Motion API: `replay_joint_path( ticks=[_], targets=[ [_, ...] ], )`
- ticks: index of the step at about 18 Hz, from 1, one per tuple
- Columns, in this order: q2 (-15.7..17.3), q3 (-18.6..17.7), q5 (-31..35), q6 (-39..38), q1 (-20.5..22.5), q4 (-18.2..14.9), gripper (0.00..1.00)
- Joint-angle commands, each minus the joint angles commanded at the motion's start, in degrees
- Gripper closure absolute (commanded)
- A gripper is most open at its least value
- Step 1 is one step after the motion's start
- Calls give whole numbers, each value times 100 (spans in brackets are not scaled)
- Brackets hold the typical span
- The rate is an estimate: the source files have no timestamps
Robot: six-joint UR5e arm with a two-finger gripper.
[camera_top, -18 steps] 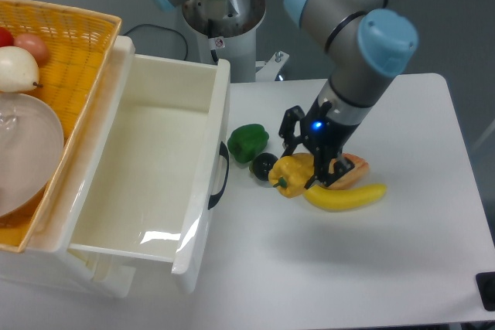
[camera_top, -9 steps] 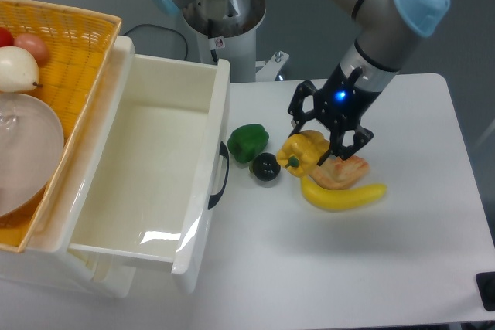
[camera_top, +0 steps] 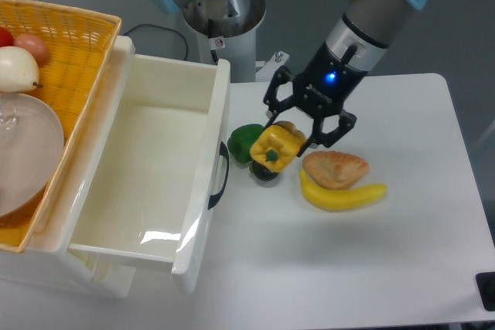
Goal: Place the yellow pepper in the upper white drawer
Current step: 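Lift the yellow pepper and carry it toward the open white drawer, then move the held pepper over the drawer interior and lower it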
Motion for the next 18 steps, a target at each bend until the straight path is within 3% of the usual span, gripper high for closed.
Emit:
replay_joint_path(
  ticks=[10,18],
  targets=[
    [88,-17,-17,-580,-633,0,58],
    [237,-9,-281,-651,-677,-9,58]
  ],
)
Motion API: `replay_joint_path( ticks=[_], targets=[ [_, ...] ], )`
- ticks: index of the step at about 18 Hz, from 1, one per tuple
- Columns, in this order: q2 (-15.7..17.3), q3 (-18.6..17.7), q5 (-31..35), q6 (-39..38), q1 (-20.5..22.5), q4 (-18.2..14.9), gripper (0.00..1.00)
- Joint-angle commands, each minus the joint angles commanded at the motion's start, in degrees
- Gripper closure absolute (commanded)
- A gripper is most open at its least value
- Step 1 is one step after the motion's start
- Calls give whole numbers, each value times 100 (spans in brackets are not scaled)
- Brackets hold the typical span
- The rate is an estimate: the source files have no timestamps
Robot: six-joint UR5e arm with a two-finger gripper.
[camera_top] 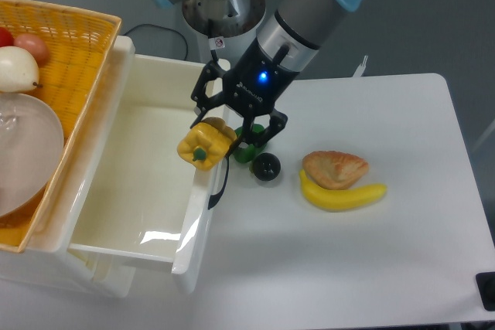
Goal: Place the yellow pepper in the upper white drawer
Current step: 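Move the held pepper over the drawer interior and lower it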
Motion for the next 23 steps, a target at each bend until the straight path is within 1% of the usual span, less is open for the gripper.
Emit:
replay_joint_path(
  ticks=[2,4,10,12,16,18,21,23],
  targets=[
    [9,-9,0,0,-26,-9,58],
    [0,-18,9,0,-132,9,54],
    [-9,-140,9,26,-264,53,54],
    [-26,-150,9,62,-351,62,54],
    [-53,-150,35,62,-369,62,54],
    [-53,-158,96,44,-369,70,54],
    [-26,-281,333,44,-378,70,54],
    [-26,-308,483,44,-535,62,54]
  ],
)
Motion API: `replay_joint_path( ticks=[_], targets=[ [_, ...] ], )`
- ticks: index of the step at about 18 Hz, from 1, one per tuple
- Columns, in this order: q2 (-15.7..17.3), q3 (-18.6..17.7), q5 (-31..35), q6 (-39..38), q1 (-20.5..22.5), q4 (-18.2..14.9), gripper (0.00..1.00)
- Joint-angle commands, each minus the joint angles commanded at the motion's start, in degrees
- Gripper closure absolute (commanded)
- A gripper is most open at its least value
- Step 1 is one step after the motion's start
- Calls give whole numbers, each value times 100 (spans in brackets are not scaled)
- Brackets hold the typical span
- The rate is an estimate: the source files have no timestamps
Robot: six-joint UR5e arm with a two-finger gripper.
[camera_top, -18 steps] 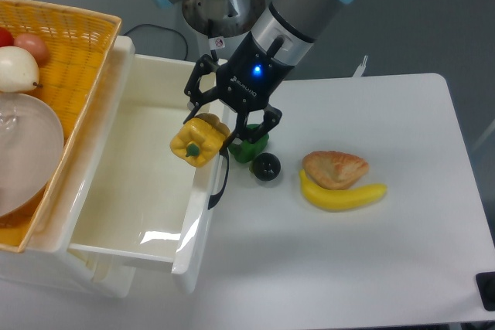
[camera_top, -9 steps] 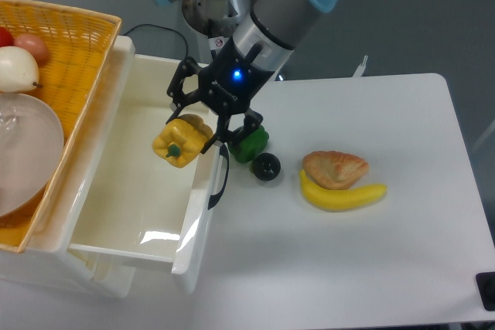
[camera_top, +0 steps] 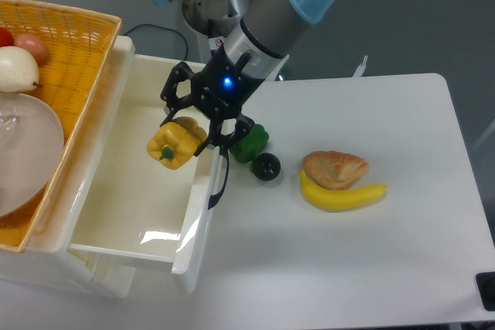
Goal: Place the yellow pepper in the upper white drawer
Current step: 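Move the held pepper over the drawer interior and lower it, then open the gripper to drop the pepper into the drawer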
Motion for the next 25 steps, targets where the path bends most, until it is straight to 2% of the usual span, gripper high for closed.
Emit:
replay_joint_path(
  ticks=[6,8,13,18,19,20,22,23,25],
  targets=[
    [18,-44,62,-26,-132,-18,54],
    [18,-70,62,-18,-133,0,49],
    [26,-185,71,0,-185,9,47],
    [26,-220,89,26,-203,17,41],
    [26,-220,80,35,-194,17,29],
    [26,-220,80,35,-194,17,23],
    [35,-220,80,35,-194,17,19],
    [35,-211,80,35,-194,17,3],
    [35,-211,71,35,-194,17,0]
  ],
)
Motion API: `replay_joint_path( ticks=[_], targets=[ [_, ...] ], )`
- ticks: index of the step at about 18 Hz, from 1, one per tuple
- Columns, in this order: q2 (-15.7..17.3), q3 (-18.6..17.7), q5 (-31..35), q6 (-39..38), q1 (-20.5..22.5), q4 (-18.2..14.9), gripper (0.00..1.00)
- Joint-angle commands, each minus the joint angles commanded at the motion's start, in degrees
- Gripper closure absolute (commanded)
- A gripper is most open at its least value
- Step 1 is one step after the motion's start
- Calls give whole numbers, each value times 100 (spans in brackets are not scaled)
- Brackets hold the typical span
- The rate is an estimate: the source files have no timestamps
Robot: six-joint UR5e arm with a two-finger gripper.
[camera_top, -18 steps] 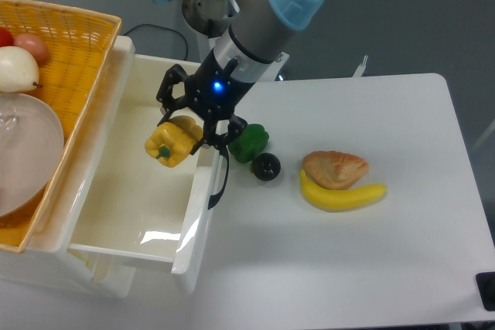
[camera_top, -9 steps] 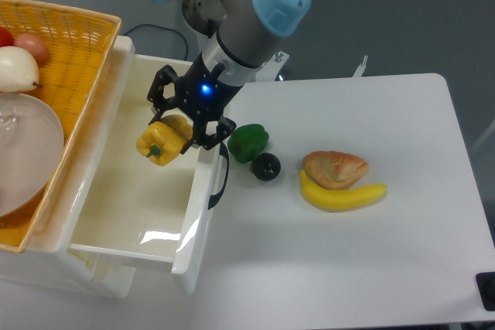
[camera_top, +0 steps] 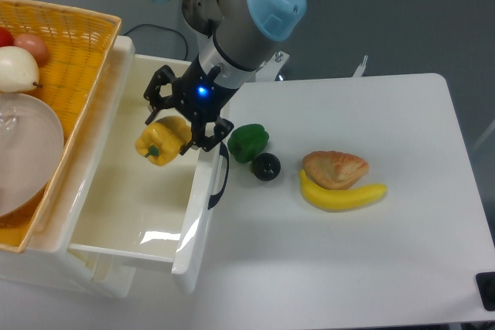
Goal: Place the yellow pepper in the upper white drawer
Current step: 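Open the gripper to drop the pepper into the drawer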
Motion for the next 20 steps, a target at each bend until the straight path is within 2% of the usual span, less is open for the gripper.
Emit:
replay_joint_path(
  ticks=[4,11,15,20],
  targets=[
    [17,0,0,-9,9,-9,0],
    [246,9,-9,9,105,0,0],
    [299,44,0,88,412,166,0],
    [316,-9,78,1079,992,202,0]
  ],
)
